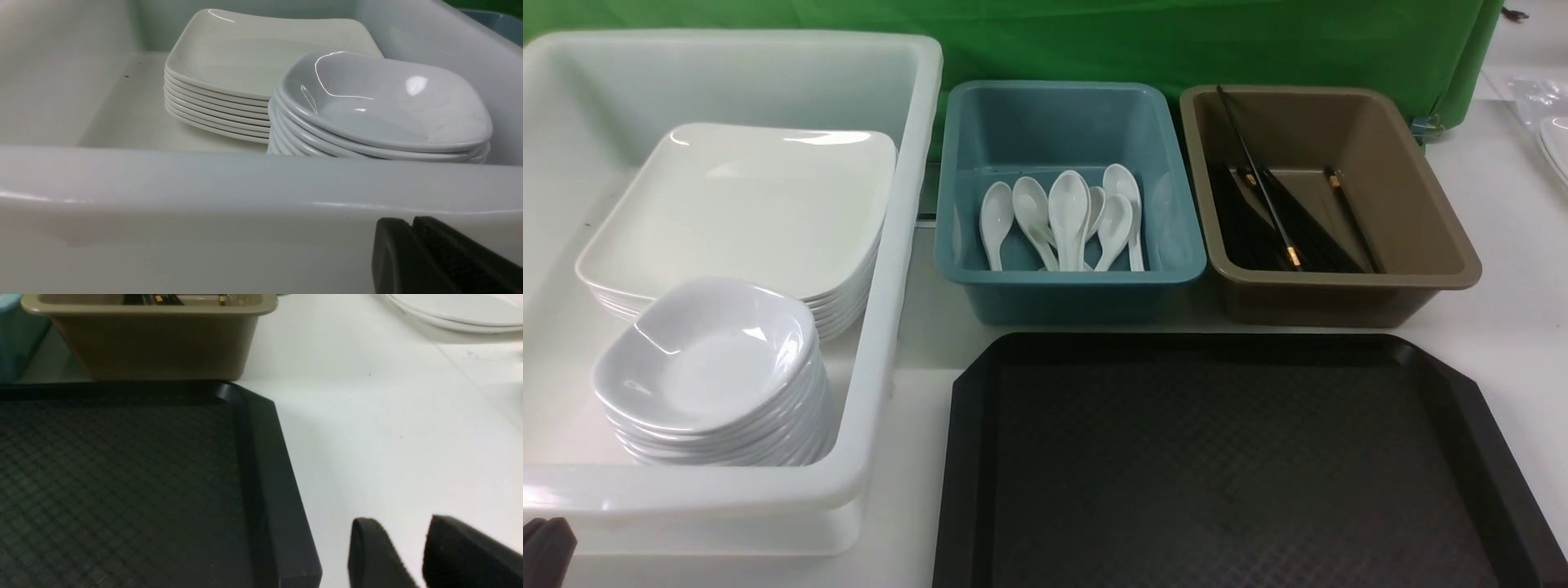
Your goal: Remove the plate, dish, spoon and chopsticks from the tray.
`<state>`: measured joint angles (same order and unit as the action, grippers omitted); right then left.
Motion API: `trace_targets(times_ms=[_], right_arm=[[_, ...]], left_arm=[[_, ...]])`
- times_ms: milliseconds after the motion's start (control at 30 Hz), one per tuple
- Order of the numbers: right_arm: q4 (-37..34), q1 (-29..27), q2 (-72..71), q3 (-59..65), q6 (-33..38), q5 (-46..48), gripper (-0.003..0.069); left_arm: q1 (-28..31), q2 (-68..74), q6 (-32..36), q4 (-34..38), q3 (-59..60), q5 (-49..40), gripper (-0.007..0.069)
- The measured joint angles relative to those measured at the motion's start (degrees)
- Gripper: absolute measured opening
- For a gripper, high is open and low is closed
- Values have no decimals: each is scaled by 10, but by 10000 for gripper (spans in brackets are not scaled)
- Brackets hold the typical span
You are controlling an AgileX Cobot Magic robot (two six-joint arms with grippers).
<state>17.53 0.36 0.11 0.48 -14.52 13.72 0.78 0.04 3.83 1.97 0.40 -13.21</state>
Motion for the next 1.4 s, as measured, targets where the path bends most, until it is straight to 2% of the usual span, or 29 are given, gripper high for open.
trace_targets(times_ms=[200, 367, 467, 1400], right_arm=[[-19, 1, 0, 0, 7, -3, 237], [-115, 3, 0, 0, 115, -4, 237], [-131, 3, 0, 0, 133, -4, 237], [-138, 3, 0, 0, 139, -4, 241]], left_arm=[[0, 0, -2, 0, 0, 0, 17], [0, 0, -2, -1, 0, 0, 17], [0, 0, -2, -2, 0, 0, 17], [0, 0, -2, -2, 0, 0, 17]])
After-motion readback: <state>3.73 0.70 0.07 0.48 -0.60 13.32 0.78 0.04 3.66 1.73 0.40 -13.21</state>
